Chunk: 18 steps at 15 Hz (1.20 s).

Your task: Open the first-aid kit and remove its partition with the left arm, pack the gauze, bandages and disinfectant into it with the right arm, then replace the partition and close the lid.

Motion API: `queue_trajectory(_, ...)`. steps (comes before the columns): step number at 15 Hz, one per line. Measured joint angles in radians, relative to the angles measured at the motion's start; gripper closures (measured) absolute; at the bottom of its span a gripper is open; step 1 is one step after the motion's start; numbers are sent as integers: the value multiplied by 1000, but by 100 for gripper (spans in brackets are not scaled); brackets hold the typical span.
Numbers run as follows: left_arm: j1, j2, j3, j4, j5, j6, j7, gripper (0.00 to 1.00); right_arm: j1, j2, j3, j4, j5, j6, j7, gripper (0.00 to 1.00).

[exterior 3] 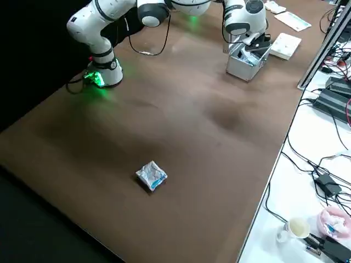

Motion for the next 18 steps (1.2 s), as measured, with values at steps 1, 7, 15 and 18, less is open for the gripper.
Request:
queue_trajectory(1,0,0,0,-1,0,0,0,0,0,0,0,0,0,-3,1,68)
queue_trajectory(7,-2,0,-1,-6,0,-1,0,0,-32,-23,1,46,0,-157,-52,54)
queue_trajectory(15,-2,0,-1,-8,0,-6,0,0,-405,-108,160,101,-5,-642,-433,51)
queue_trajectory(18,-2,0,-1,-9,1,-6,0,0,-635,-152,233,104,-85,-863,-715,46)
